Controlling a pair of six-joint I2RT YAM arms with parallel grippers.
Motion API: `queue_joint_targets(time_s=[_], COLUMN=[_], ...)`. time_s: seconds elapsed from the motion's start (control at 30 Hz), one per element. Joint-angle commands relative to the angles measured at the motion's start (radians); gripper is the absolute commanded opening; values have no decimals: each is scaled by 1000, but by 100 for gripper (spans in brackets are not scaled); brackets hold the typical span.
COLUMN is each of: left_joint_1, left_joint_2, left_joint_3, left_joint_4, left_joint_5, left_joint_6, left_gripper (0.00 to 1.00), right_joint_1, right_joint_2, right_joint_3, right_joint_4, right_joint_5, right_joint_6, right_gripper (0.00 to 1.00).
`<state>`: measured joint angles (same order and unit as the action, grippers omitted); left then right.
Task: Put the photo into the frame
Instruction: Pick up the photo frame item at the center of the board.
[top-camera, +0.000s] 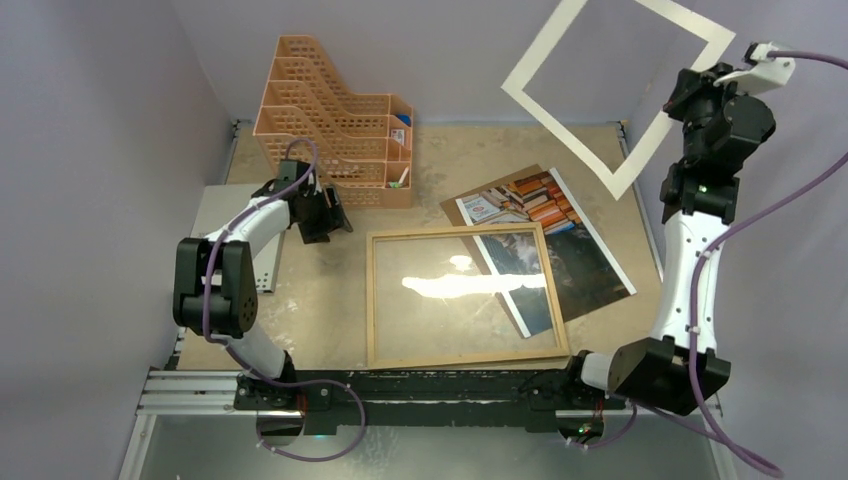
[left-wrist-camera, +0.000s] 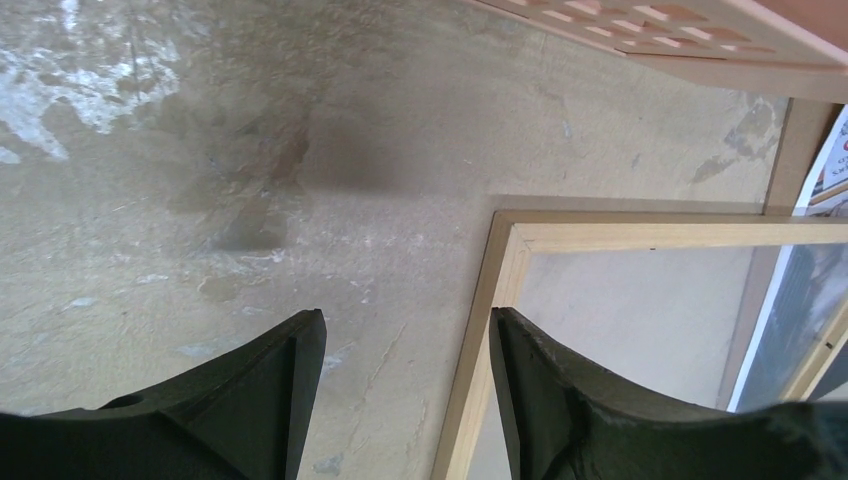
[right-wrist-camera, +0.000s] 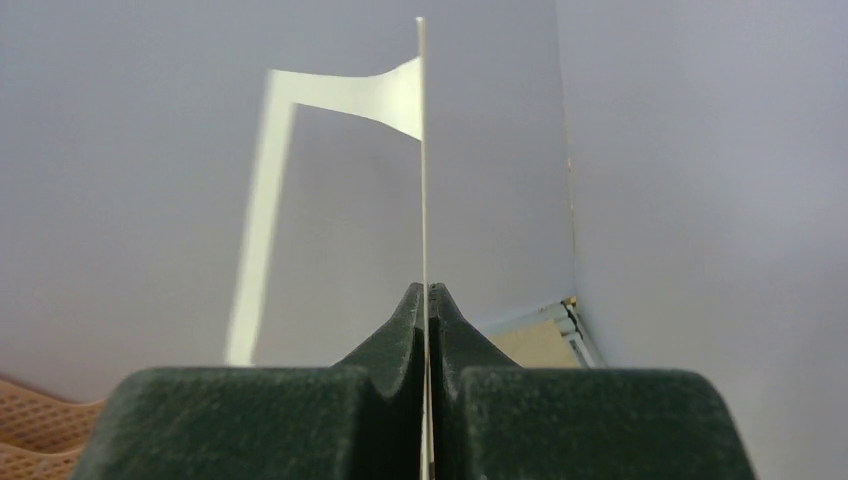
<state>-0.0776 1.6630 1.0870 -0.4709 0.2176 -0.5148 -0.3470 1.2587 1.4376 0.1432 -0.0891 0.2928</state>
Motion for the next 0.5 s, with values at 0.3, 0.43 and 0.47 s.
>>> queue_joint_targets(time_s=[0.3, 0.43, 0.47], left_joint_1=[-23, -46, -50], left_joint_2=[54, 83, 92], left_joint_3=[-52, -58, -55], left_joint_4=[125, 133, 137], left_joint_5=[173, 189, 193], left_joint_6=[33, 42, 41], left_gripper=[59, 54, 54], right_joint_1=[2, 3, 7], right_joint_2=[68, 45, 40], right_joint_3=[186, 160, 149], right_joint_4=[-185, -151, -134], right_joint_5=[-495, -707, -752], right_joint_6=[117, 258, 292], right_gripper=[0, 0, 0])
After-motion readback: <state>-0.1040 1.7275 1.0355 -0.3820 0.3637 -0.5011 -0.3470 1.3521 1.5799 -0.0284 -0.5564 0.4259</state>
